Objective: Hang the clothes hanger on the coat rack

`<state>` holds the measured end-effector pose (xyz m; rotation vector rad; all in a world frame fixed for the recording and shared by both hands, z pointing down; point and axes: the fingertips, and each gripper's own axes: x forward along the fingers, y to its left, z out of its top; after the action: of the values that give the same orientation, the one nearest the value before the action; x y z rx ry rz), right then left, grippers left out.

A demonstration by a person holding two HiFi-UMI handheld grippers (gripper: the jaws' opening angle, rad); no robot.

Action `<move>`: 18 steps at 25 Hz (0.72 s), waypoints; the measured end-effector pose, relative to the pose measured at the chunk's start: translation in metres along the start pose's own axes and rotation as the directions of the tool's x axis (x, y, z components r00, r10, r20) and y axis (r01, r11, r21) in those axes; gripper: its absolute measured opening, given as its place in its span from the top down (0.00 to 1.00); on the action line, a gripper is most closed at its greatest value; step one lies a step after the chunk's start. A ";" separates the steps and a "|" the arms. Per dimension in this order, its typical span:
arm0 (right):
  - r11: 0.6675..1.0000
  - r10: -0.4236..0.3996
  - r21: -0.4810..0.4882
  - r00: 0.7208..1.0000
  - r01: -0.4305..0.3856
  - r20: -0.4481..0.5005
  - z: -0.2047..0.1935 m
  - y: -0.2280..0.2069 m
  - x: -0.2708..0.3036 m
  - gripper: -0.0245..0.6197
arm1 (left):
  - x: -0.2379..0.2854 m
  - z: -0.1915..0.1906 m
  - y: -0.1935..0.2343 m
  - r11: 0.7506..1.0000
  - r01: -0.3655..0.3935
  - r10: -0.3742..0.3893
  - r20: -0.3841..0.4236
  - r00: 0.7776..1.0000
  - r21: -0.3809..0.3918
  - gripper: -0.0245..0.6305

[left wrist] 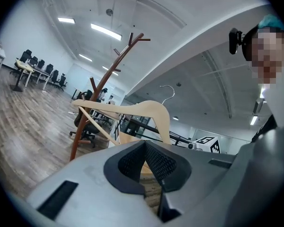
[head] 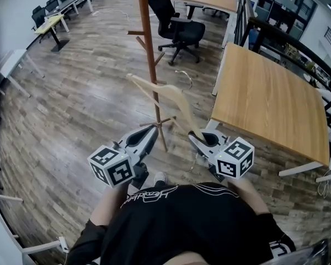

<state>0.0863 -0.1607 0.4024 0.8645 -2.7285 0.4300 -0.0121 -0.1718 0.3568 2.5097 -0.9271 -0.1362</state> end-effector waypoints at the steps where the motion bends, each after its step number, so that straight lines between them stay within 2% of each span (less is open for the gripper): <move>1: 1.000 -0.001 0.001 1.000 0.001 0.002 0.005 -0.003 0.009 0.89 | 0.002 0.006 0.009 1.000 0.002 -0.002 -0.001 1.000 0.000 0.95; 18: 1.000 -0.013 0.001 1.000 0.013 -0.021 0.059 -0.051 0.140 0.89 | 0.014 0.071 0.142 1.000 0.014 -0.014 0.003 1.000 -0.010 0.95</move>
<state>-0.0030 -0.2931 0.4023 0.8722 -2.7026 0.4362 -0.1027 -0.3034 0.3586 2.5082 -0.9079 -0.1490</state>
